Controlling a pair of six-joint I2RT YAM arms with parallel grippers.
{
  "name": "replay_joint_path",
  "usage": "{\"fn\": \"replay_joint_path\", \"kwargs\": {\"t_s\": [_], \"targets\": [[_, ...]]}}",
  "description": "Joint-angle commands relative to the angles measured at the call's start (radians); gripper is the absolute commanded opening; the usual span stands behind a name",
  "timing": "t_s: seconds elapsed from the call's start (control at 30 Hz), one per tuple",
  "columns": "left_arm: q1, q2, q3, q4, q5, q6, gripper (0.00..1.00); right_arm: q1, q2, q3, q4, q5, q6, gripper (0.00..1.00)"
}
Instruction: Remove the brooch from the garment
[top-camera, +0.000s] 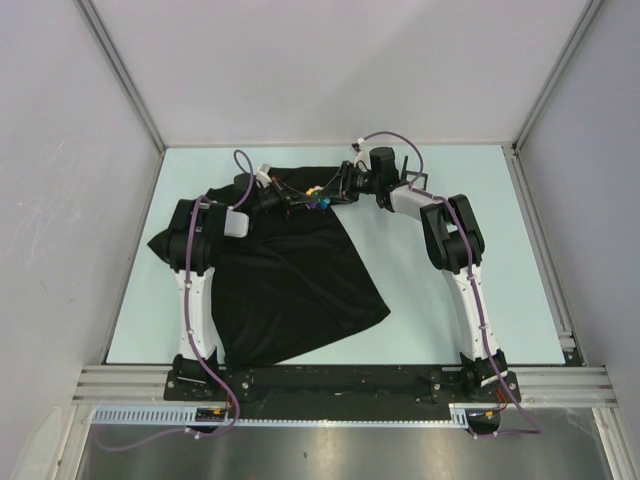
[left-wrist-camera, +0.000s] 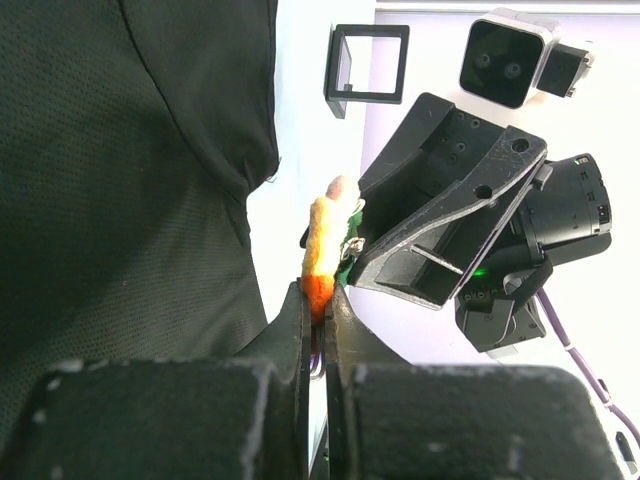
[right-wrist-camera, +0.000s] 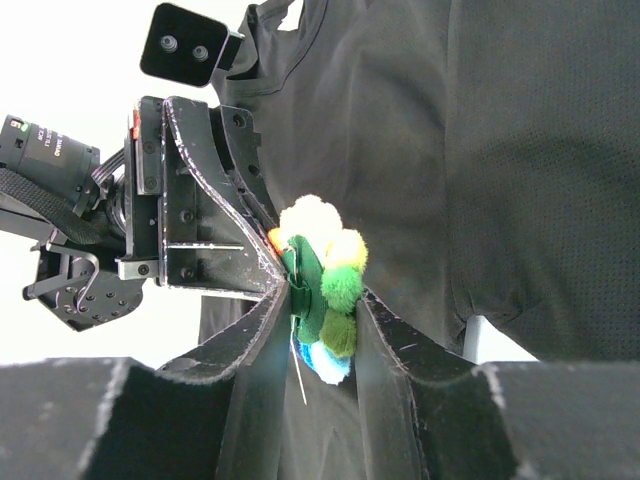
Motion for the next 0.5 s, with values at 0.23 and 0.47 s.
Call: {"fn": "replay_joint_path", "kwargs": {"t_s": [0.23,0.47], "targets": [[-0.006,-0.006,0.020,0.043,0.027,-0.005,0.00,0.004,0.013,0.025,0.049,-0.038,0.014,0.31],[-0.006,-0.005,0.022,0.052,0.030,-0.008,0.00,0.007,0.020,0.030,0.061,-0.047,0.025,0.32]]}}
